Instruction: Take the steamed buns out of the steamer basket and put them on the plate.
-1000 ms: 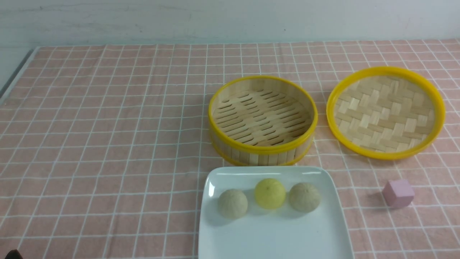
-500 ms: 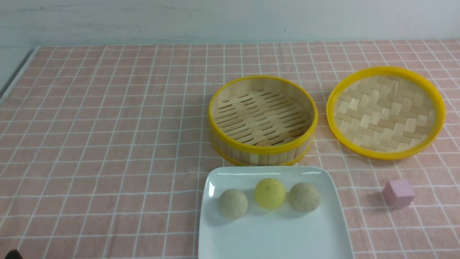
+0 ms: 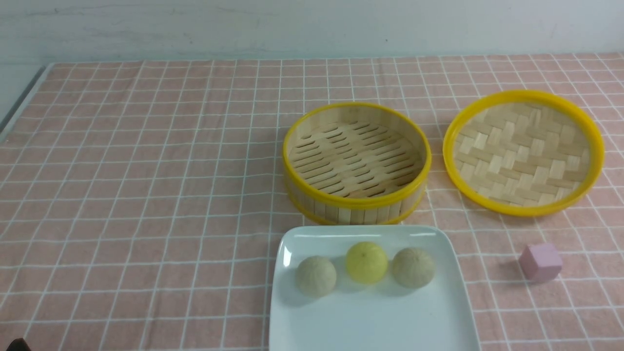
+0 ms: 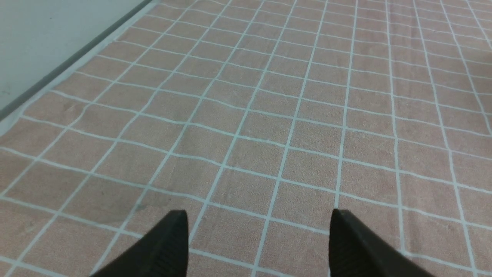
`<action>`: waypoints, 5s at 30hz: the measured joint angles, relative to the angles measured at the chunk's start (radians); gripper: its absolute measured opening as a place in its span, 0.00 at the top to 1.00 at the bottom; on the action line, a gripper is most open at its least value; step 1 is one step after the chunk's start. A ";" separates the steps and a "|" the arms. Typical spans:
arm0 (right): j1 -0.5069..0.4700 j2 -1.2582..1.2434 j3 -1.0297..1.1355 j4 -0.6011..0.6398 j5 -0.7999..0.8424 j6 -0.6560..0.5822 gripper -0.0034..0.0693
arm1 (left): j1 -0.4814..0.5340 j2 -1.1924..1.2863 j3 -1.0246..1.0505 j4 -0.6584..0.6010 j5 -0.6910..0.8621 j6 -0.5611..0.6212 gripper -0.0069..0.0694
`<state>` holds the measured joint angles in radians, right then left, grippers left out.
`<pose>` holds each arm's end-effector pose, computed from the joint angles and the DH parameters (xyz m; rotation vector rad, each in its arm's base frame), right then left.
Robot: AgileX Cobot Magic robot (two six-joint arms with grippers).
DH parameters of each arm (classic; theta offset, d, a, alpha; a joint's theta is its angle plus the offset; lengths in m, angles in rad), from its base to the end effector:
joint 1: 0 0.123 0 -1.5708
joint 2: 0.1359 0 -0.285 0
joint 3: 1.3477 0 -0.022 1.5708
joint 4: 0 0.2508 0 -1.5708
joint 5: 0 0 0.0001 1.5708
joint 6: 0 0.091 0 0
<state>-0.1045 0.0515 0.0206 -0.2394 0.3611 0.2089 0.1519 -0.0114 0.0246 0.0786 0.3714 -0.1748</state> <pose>0.0549 -0.0134 0.1718 0.1416 1.9041 -0.1612 0.0517 0.0105 0.1722 -0.2555 1.8499 0.0614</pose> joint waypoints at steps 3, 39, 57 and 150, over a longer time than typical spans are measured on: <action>0.000 0.000 -0.001 0.012 0.001 -0.012 0.34 | 0.000 0.000 0.000 0.000 0.000 0.000 0.26; 0.000 0.000 -0.003 0.218 0.003 -0.239 0.34 | 0.000 0.000 0.000 0.003 0.000 0.000 0.26; 0.000 0.000 -0.003 0.171 0.003 -0.174 0.34 | 0.000 0.000 0.000 0.003 0.001 0.000 0.26; 0.098 -0.061 -0.008 0.201 0.034 -0.153 0.34 | -0.049 0.000 0.000 0.003 0.001 0.000 0.26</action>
<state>-0.0062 -0.0099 0.0123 -0.0379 0.3947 0.0557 0.1029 -0.0117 0.0246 0.0821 0.3724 -0.1748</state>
